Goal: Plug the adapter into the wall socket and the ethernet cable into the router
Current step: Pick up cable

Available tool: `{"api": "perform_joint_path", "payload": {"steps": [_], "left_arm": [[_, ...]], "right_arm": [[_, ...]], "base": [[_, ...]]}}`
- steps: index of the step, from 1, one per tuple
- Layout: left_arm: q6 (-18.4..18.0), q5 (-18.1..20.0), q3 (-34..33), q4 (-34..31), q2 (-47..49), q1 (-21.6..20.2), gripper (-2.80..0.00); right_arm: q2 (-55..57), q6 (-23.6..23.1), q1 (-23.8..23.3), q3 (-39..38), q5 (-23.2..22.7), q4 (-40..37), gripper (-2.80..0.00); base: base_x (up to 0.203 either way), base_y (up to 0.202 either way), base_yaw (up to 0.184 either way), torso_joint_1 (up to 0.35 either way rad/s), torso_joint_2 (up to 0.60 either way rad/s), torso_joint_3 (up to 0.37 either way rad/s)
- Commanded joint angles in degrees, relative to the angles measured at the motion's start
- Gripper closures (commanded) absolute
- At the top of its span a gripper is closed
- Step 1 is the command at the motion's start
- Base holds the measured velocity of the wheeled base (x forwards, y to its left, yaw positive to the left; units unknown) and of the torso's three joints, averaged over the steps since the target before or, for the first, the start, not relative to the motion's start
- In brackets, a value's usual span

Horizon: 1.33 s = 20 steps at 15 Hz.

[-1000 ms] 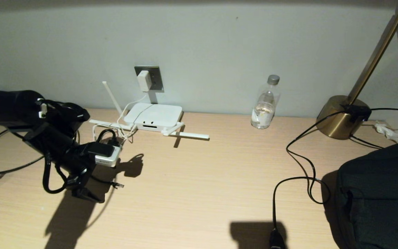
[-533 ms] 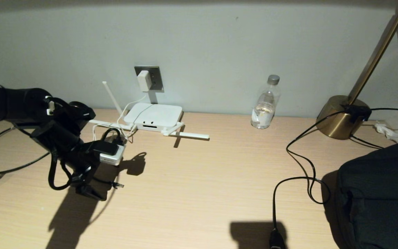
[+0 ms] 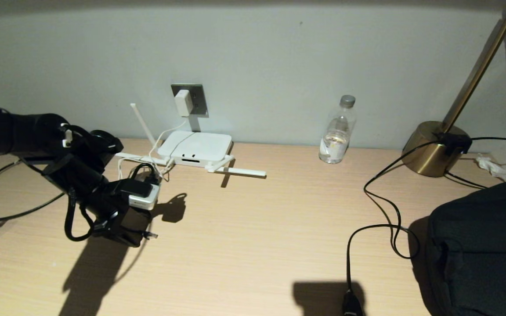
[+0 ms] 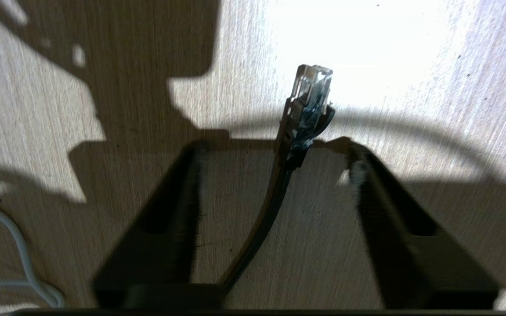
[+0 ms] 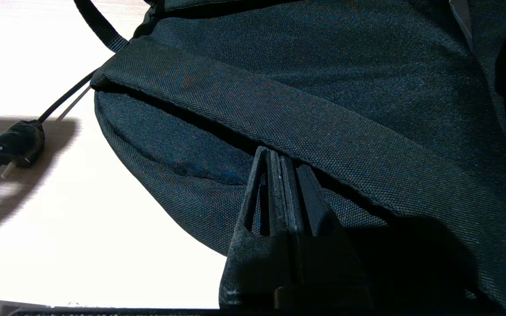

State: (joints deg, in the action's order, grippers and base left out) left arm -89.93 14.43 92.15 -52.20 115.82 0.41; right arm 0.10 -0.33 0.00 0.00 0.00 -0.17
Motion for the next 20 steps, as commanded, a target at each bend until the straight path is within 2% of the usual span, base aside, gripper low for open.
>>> {"api": "perform_joint_path", "payload": {"steps": [1,5,10,11,12,14,15,17,19,20], "left_arm": [[-0.51,0.07,-0.06,-0.45,0.36,0.29,0.00],[-1.04,0.07,-0.22,-0.88,-0.02,0.55,0.00],[-0.99,0.85,-0.41,-4.65,-3.79,0.47,0.00],[-0.91,2.32,-0.47,-5.34,-5.47,0.47,0.00],[-0.79,5.37,-0.52,-6.45,-7.44,0.47,0.00],[-0.51,14.01,-0.35,-7.69,-10.96,0.94,0.00],[-0.14,17.08,-0.10,-7.73,-12.52,1.29,0.00],[0.93,20.16,0.03,-7.74,-15.08,1.42,0.00],[3.59,23.16,0.38,-7.57,-16.50,1.77,0.00],[4.12,23.54,0.40,-7.41,-16.76,2.12,0.00]], "right_arm": [[-0.01,-0.02,0.00,0.00,0.00,-0.01,0.00],[-0.01,-0.02,0.00,0.00,0.00,-0.01,0.00],[-0.01,-0.02,-0.08,0.00,0.00,-0.01,0.00],[-0.01,-0.02,0.00,0.00,0.00,-0.01,0.00],[-0.01,-0.73,0.00,0.18,-0.10,-0.18,0.00],[0.13,-2.01,0.00,1.33,-0.85,-0.38,0.00],[1.59,-2.50,-0.02,4.44,-2.28,-1.12,0.00],[9.79,-2.98,-0.05,13.74,-4.61,-4.46,0.00],[20.31,-3.19,-0.03,22.96,-7.01,-6.56,0.00],[25.62,-3.22,-0.02,27.00,-9.14,-7.23,0.00]], "base": [[0.000,0.000,0.000,0.000,0.00,0.000],[0.000,0.000,0.000,0.000,0.00,0.000],[0.000,0.000,0.000,0.000,0.00,0.000],[0.000,0.000,0.000,0.000,0.00,0.000],[0.000,0.000,0.000,0.000,0.00,0.000],[0.000,0.000,0.000,0.000,0.00,0.000],[0.000,0.000,0.000,0.000,0.00,0.000],[0.000,0.000,0.000,0.000,0.00,0.000],[0.000,0.000,0.000,0.000,0.00,0.000],[0.000,0.000,0.000,0.000,0.00,0.000]]}}
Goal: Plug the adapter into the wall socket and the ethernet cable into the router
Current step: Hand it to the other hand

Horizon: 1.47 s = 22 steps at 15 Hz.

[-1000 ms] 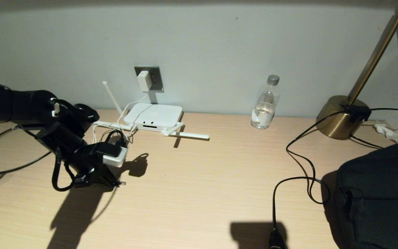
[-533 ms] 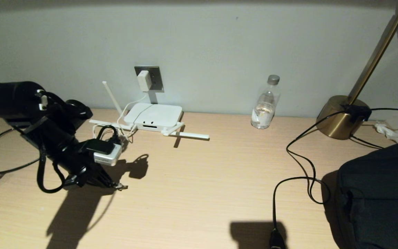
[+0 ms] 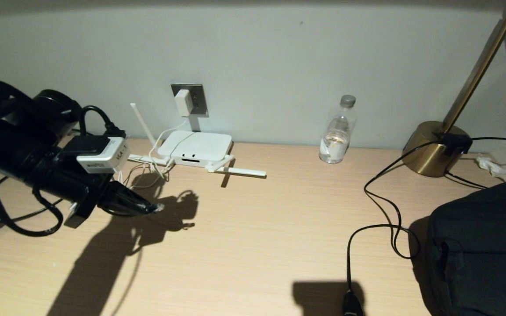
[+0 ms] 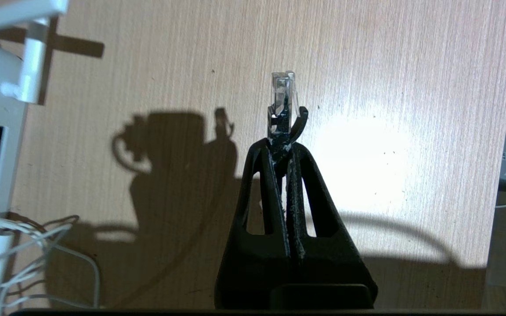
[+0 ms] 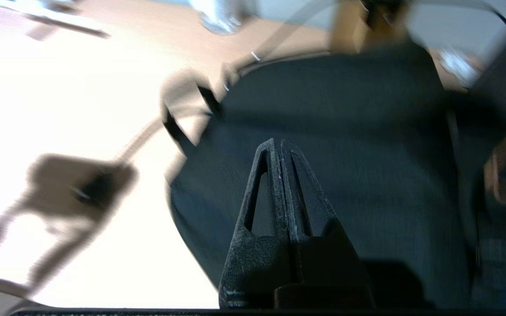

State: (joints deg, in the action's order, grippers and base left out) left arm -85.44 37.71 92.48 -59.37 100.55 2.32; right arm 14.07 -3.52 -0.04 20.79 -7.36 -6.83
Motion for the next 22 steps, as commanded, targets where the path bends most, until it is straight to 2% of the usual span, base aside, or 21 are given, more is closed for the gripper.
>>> {"api": "perform_joint_path", "payload": {"steps": [1,3,5,7,8,10,11,13,15,16,17,18,22], "left_arm": [[-0.34,0.38,0.15,-0.14,-1.67,0.37,0.00],[-0.08,0.35,0.09,2.71,-1.50,0.98,0.00],[0.67,0.35,-0.20,9.36,-0.96,1.26,0.00],[7.95,0.05,-1.21,12.92,-1.62,1.11,0.00],[12.22,-0.73,-1.46,14.51,-2.91,0.73,0.00],[20.72,-1.85,-1.31,16.71,-5.09,0.53,0.00],[24.86,-2.21,-1.12,17.06,-6.74,1.11,0.00],[25.67,-2.55,-3.08,17.18,-8.51,3.34,0.00],[25.64,-2.73,-7.35,20.32,-9.52,5.52,0.00],[25.66,-3.16,-9.51,24.29,-9.79,7.18,0.00],[25.82,-3.95,-11.31,28.24,-9.88,9.29,0.00],[26.02,-5.18,-12.72,30.91,-9.98,10.92,0.00],[26.02,-13.35,-13.60,34.43,-11.61,18.16,0.00]], "right_arm": [[16.53,-0.04,0.03,9.83,-4.71,-1.06,0.00],[24.96,-0.05,0.05,15.17,-11.84,-1.66,0.00],[33.30,-0.14,0.14,19.41,-17.53,-1.87,0.00],[40.59,0.54,1.62,23.57,-21.93,-1.76,0.00],[43.60,2.00,4.33,26.12,-23.67,-1.75,0.00],[48.42,7.14,10.78,30.51,-25.03,-1.74,0.00],[51.21,11.46,13.74,33.00,-25.31,-1.72,0.00],[55.05,17.19,19.49,35.66,-25.40,-1.65,0.00],[58.67,18.85,24.30,37.18,-24.98,-1.61,0.00],[60.52,19.04,26.37,37.87,-23.78,-1.55,0.00],[62.67,19.34,28.11,38.66,-22.16,-0.91,-0.94],[64.53,20.52,29.63,39.57,-21.31,0.45,-2.80],[70.90,36.71,36.01,48.90,-20.68,2.05,-2.80]], "base": [[0.000,0.000,0.000,0.000,0.00,0.000],[0.000,0.000,0.000,0.000,0.00,0.000],[0.000,0.000,0.000,0.000,0.00,0.000],[0.000,0.000,0.000,0.000,0.00,0.000],[0.000,0.000,0.000,0.000,0.00,0.000],[0.000,0.000,0.000,0.000,0.00,0.000],[0.000,0.000,0.000,0.000,0.00,0.000],[0.000,0.000,0.000,0.000,0.00,0.000],[0.000,0.000,0.000,0.000,0.00,0.000],[0.000,0.000,0.000,0.000,0.00,0.000],[0.000,0.000,0.000,0.000,0.00,0.000],[0.000,0.000,0.000,0.000,0.00,0.000],[0.000,0.000,0.000,0.000,0.00,0.000]]}}
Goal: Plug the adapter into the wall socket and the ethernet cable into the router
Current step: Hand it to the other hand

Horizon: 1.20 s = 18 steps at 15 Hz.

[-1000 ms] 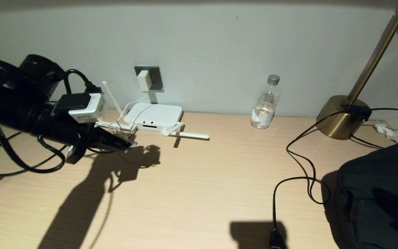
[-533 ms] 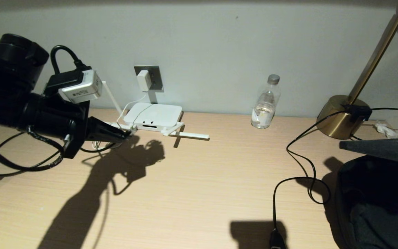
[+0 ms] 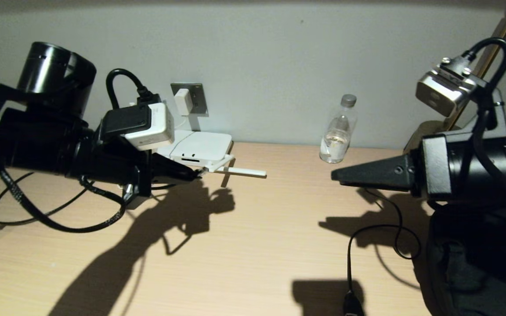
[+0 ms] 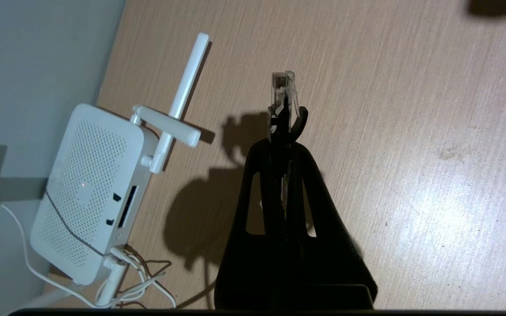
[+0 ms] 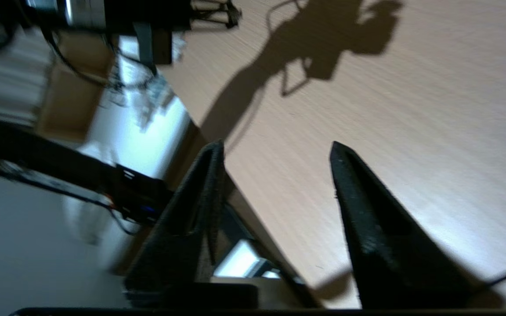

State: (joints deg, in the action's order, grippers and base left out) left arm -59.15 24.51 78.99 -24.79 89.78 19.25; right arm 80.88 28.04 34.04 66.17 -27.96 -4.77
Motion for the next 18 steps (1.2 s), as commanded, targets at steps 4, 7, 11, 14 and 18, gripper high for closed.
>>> {"api": "perform_joint_path", "payload": {"steps": [4,7,11,14,18], "left_arm": [[-3.67,-2.16,-2.68,0.26,-3.49,5.42,0.00],[-9.13,-1.67,-2.52,0.18,-3.56,5.65,0.00],[-8.92,1.05,-2.03,-0.17,-3.29,7.87,0.00],[-8.88,3.44,-1.91,-0.08,-3.38,8.88,0.00],[-8.79,3.44,-1.91,-0.52,-3.72,8.88,0.00]], "right_arm": [[6.67,6.61,2.84,4.88,0.01,-0.07,-2.80],[7.26,6.51,6.40,5.06,1.13,-0.03,-2.80],[10.32,6.26,11.16,7.25,5.09,1.65,-2.80],[12.12,5.70,12.87,10.07,5.16,1.78,-2.80],[14.22,5.61,14.55,12.48,7.20,1.78,-2.80]], "base": [[0.000,0.000,0.000,0.000,0.00,0.000],[0.000,0.000,0.000,0.000,0.00,0.000],[0.000,0.000,0.000,0.000,0.00,0.000],[0.000,0.000,0.000,0.000,0.00,0.000],[0.000,0.000,0.000,0.000,0.00,0.000]]}}
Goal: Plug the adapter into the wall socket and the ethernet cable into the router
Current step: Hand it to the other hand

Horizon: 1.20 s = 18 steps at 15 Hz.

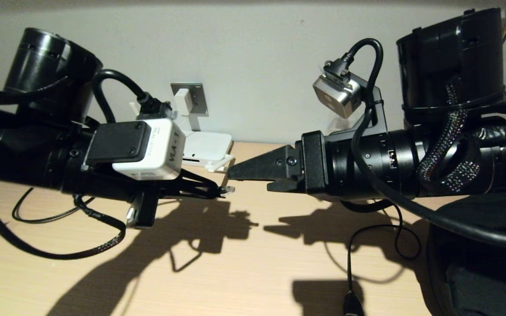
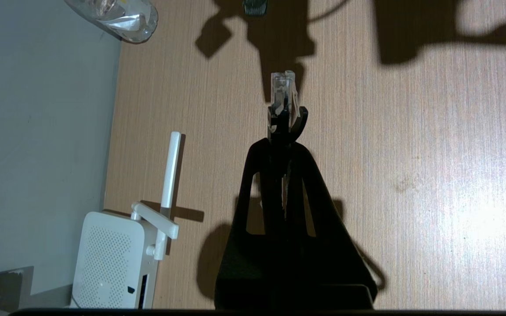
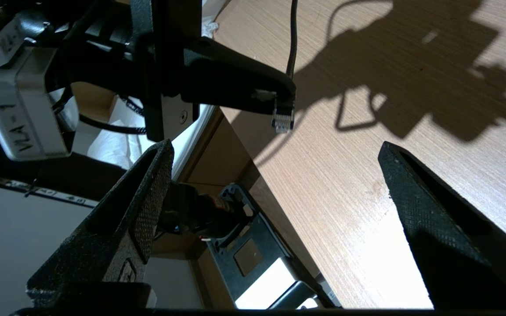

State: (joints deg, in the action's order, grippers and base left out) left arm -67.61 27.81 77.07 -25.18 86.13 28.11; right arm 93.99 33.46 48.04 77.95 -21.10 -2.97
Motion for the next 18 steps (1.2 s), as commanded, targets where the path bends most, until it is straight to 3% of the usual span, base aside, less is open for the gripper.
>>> {"api": "perform_joint_path", "payload": {"steps": [1,5,8,18], "left_arm": [[-0.33,0.14,-0.02,-0.06,-0.08,0.01,0.00],[0.33,0.32,0.10,0.13,-0.24,0.01,0.00],[3.14,0.41,0.01,0.57,-0.96,0.45,0.00],[3.10,1.11,-0.18,1.53,-0.99,0.81,0.00]], "right_arm": [[1.29,0.20,0.68,0.72,0.53,-0.01,-2.80],[2.14,0.11,0.83,0.80,0.54,-0.01,-2.80],[3.39,0.19,0.91,1.67,0.54,0.30,-2.80],[5.85,0.20,2.58,4.58,3.26,0.25,-2.80]], "base": [[0.000,0.000,0.000,0.000,0.00,0.000],[0.000,0.000,0.000,0.000,0.00,0.000],[0.000,0.000,0.000,0.000,0.00,0.000],[0.000,0.000,0.000,0.000,0.00,0.000]]}}
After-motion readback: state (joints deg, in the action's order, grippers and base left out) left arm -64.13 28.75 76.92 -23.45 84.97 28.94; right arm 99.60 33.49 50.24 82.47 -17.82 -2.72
